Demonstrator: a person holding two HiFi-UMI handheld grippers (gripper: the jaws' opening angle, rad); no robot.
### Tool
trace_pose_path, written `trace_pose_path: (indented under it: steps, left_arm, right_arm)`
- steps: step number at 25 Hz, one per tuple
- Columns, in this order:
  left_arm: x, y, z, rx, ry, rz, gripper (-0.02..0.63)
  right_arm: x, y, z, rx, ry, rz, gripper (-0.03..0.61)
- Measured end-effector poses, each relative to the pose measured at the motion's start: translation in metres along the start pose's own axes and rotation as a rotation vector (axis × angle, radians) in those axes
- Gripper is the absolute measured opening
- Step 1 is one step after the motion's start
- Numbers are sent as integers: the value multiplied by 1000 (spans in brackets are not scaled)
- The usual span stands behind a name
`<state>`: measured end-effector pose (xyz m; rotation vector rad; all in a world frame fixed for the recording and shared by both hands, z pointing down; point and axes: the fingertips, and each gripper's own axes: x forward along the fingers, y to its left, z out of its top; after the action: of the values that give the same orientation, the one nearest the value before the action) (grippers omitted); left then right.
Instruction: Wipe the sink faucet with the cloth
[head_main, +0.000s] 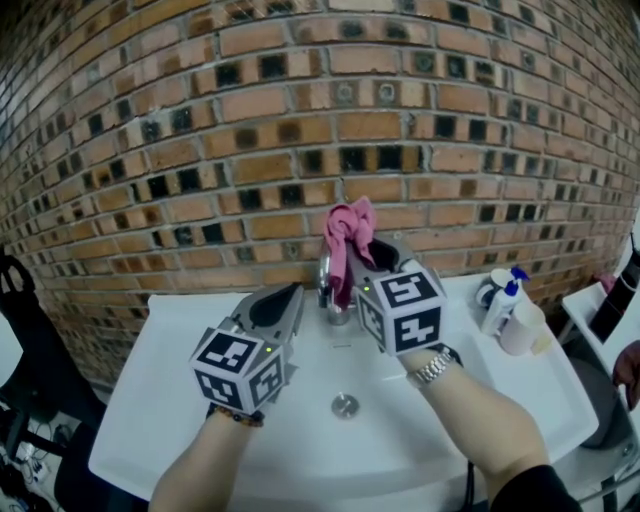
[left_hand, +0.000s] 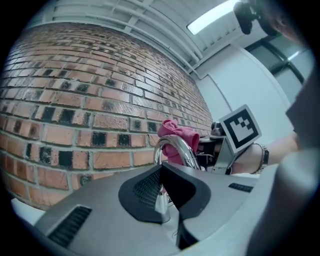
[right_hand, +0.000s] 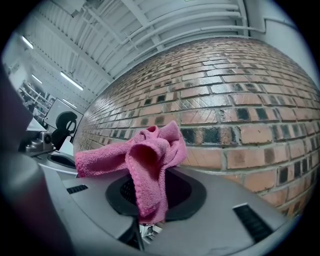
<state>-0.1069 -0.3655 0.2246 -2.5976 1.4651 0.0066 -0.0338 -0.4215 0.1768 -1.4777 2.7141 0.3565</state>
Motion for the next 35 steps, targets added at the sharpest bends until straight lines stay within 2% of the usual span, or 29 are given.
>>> trace_pose_path:
  steps: [11, 28, 35]
  left_arm:
    - [4, -2, -15, 1, 27, -17, 6]
    - [0, -3, -21, 2, 43, -21, 6]
    - [1, -4, -23, 1, 49, -25, 6]
  right_arm:
    - [20, -13, -27, 2, 65, -25, 71]
    - [37, -20, -103, 44, 250, -44, 69]
    - [37, -17, -124, 55, 298, -40, 69]
